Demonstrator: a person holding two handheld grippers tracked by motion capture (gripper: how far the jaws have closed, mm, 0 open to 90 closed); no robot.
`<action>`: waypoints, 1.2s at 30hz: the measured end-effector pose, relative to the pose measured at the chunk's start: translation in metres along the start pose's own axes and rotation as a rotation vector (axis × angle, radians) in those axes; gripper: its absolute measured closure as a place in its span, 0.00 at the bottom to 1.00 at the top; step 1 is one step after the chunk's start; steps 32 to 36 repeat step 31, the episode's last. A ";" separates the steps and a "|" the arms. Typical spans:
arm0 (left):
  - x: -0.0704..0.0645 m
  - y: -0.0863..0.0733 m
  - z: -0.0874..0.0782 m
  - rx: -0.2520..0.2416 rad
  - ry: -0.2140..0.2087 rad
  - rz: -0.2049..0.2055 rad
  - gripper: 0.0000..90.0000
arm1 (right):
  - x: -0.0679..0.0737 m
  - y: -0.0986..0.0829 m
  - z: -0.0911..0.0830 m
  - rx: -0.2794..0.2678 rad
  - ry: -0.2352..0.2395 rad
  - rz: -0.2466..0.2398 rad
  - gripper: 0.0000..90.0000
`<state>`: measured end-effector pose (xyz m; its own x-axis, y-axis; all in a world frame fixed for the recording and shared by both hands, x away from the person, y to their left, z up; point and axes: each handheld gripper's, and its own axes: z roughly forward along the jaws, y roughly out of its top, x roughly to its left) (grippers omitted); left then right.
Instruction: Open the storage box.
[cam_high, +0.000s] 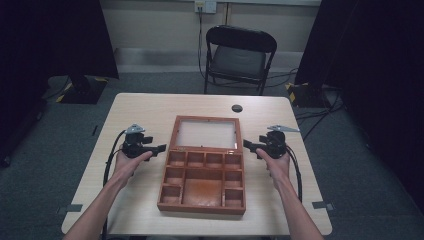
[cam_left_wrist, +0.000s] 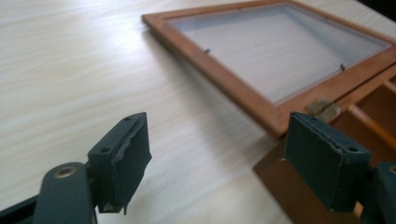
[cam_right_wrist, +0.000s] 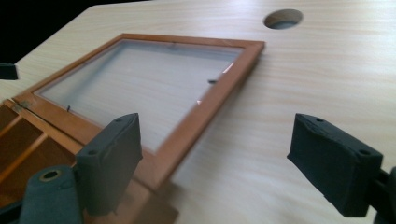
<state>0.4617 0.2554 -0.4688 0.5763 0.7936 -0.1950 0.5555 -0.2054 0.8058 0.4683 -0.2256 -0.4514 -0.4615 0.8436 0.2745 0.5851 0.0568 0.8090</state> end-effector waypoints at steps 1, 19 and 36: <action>0.001 -0.002 -0.004 0.006 0.013 0.018 0.24 | -0.002 -0.002 -0.004 0.005 -0.003 -0.001 0.18; -0.008 -0.063 -0.053 0.157 0.124 0.047 0.21 | -0.019 -0.076 -0.059 0.228 -0.162 -0.038 0.18; -0.010 -0.081 -0.055 0.120 0.211 0.087 0.15 | -0.011 -0.091 -0.054 0.157 -0.277 -0.154 0.14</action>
